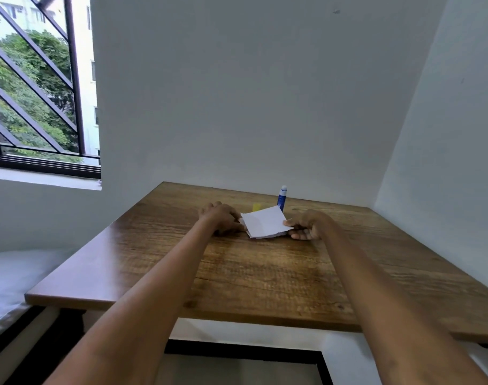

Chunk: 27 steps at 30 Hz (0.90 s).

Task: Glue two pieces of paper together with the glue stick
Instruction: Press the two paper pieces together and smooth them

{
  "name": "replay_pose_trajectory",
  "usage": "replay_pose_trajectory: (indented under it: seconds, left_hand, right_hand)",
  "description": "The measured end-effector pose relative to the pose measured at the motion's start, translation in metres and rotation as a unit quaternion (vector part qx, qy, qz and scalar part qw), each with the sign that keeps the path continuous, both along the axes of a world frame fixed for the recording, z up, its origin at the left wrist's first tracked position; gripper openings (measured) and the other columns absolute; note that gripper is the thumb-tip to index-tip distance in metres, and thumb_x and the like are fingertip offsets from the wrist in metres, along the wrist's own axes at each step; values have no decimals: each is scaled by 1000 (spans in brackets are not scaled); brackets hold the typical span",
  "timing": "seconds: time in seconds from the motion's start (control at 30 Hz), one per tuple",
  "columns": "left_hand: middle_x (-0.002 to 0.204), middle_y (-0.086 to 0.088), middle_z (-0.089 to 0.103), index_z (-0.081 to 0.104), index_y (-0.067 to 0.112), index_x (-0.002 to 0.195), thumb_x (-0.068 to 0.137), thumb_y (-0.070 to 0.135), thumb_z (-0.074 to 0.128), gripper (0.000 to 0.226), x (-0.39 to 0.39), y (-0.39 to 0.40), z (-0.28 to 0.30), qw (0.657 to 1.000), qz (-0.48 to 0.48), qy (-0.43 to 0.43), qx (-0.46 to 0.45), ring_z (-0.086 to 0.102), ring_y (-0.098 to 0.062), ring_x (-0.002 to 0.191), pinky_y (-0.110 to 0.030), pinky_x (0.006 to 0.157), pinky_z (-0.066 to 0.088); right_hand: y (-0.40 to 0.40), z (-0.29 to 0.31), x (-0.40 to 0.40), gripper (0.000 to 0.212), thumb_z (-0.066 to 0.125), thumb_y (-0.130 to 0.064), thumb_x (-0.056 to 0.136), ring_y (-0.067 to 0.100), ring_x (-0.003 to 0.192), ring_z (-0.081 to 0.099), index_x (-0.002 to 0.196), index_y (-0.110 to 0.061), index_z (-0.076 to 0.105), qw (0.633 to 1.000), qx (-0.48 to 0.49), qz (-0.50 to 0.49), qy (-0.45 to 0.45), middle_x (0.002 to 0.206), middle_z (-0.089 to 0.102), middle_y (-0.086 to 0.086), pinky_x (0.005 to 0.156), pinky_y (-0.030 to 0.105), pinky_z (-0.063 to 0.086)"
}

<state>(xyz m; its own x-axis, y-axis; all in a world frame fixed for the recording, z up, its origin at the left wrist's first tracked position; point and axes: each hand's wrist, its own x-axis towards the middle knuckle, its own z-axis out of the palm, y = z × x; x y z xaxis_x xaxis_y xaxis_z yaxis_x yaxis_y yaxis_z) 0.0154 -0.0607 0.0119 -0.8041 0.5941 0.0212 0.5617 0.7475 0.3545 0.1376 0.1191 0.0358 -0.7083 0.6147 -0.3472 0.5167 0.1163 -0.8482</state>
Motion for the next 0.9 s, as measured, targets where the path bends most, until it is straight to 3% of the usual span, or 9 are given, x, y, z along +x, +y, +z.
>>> replay_pose_trajectory:
  seconds: [0.1, 0.3, 0.4, 0.47, 0.53, 0.9]
  left_hand:
    - [144, -9, 35, 53, 38, 126, 79, 60, 58, 52, 0, -1, -1, 1000, -2, 11, -5, 25, -32, 134, -49, 109, 20]
    - [144, -7, 35, 54, 41, 125, 76, 64, 58, 54, 0, -3, -2, 1000, -4, 13, -7, 25, -32, 134, -48, 109, 18]
    - [147, -7, 32, 50, 42, 129, 77, 64, 58, 56, -1, -4, -1, 1000, -9, 3, -21, 22, -32, 136, -48, 110, 16]
    - [149, -7, 29, 47, 43, 131, 78, 63, 57, 57, -2, -6, 0, 999, -13, -6, -29, 20, -33, 137, -49, 111, 14]
    - [149, -7, 29, 46, 43, 131, 78, 64, 57, 58, -1, -7, 1, 999, -14, -10, -32, 20, -33, 137, -50, 111, 13]
    - [147, -9, 30, 51, 41, 126, 81, 58, 57, 49, -1, -3, 4, 999, -25, -20, -37, 20, -34, 135, -53, 110, 12]
  right_hand:
    - [0, 0, -3, 15, 64, -7, 87, 12, 61, 52, 80, -6, 51, 1000, 16, 7, -16, 73, 52, 5, 34, 19, 49]
    - [-1, -2, -6, 20, 65, -6, 86, 10, 58, 50, 76, -8, 47, 999, 36, -2, -15, 70, 53, 5, 33, 18, 48]
    - [-5, -2, -5, 16, 65, -6, 86, 9, 56, 49, 95, -6, 52, 999, 35, -4, -14, 69, 53, 5, 33, 18, 47]
    - [-4, -4, -6, 38, 66, -5, 86, 9, 56, 49, 121, -4, 51, 999, 45, -4, -4, 69, 53, 5, 33, 17, 47]
    - [-4, -5, -8, 52, 66, -5, 85, 8, 56, 49, 133, -1, 45, 999, 48, -4, 7, 70, 54, 5, 33, 17, 47]
    - [-2, -9, -11, 44, 67, -7, 85, 8, 56, 50, 126, 0, 53, 998, 60, -13, 12, 72, 56, 4, 35, 16, 48]
